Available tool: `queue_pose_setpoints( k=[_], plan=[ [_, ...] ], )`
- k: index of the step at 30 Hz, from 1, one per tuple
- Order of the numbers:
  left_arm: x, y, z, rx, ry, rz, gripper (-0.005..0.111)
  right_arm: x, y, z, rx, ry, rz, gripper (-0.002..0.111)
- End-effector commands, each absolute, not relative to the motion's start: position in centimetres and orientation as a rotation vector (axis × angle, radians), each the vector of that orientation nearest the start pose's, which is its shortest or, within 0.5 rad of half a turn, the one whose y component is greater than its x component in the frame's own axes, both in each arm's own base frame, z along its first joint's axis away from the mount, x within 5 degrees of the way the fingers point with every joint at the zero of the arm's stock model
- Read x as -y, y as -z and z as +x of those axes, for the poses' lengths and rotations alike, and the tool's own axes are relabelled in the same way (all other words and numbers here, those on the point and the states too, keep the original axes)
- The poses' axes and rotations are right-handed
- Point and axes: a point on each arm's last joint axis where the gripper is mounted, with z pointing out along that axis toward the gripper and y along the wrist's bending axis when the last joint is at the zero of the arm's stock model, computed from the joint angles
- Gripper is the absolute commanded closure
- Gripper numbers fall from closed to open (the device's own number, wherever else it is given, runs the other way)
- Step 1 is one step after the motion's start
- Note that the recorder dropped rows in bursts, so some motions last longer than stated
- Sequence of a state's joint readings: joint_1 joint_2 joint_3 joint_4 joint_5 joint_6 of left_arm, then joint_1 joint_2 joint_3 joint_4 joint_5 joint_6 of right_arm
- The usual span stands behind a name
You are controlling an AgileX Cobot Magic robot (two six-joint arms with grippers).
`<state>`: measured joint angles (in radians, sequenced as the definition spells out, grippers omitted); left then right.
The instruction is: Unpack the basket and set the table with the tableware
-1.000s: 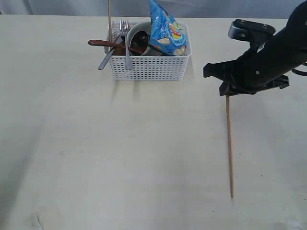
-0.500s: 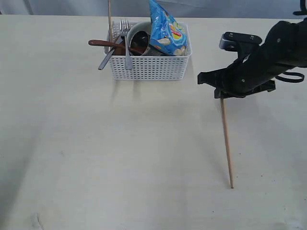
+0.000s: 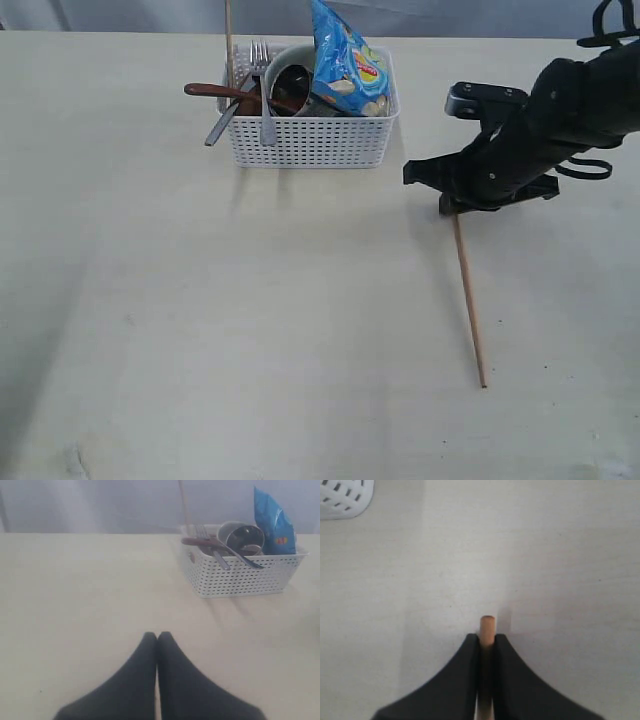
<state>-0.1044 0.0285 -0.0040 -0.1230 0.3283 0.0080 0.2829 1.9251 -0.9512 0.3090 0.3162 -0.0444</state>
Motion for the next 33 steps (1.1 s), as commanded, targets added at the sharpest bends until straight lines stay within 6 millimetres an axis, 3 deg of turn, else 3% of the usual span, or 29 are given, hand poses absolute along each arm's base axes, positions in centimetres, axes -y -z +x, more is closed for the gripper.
queue_pose_setpoints(
  k=[1,6,10,14,22,27,33],
  plan=[
    [0.9,-18.3,5.5,-1.828,0.192,0.013,0.107,-10.5,-10.8,32.8,-2.782,-0.276,-0.062,0.102],
    [0.9,-18.3,5.5,-1.828,0.192,0.013,0.107,-10.6,-10.9,32.9,-2.775,-0.297,-0.019,0.067],
    [0.9,-18.3,5.5,-1.828,0.192,0.013,0.107,-10.6,-11.1,33.0,-2.755,-0.298,-0.011,0.065],
    [0.9,-18.3,5.5,-1.828,0.192,0.013,0.107,-10.5,-12.7,33.3,-2.688,-0.315,0.016,0.065],
    [0.9,-18.3,5.5,-1.828,0.192,0.013,0.107,-11.1,-20.1,35.0,-2.491,-0.361,-0.06,0.065],
    [0.9,-18.3,5.5,-1.828,0.192,0.013,0.107,-12.0,-25.1,36.3,-2.462,-0.394,-0.197,0.064],
    [0.9,-18.3,5.5,-1.828,0.192,0.013,0.107,-12.6,-29.4,37.3,-2.405,-0.4,-0.338,0.055]
  ],
)
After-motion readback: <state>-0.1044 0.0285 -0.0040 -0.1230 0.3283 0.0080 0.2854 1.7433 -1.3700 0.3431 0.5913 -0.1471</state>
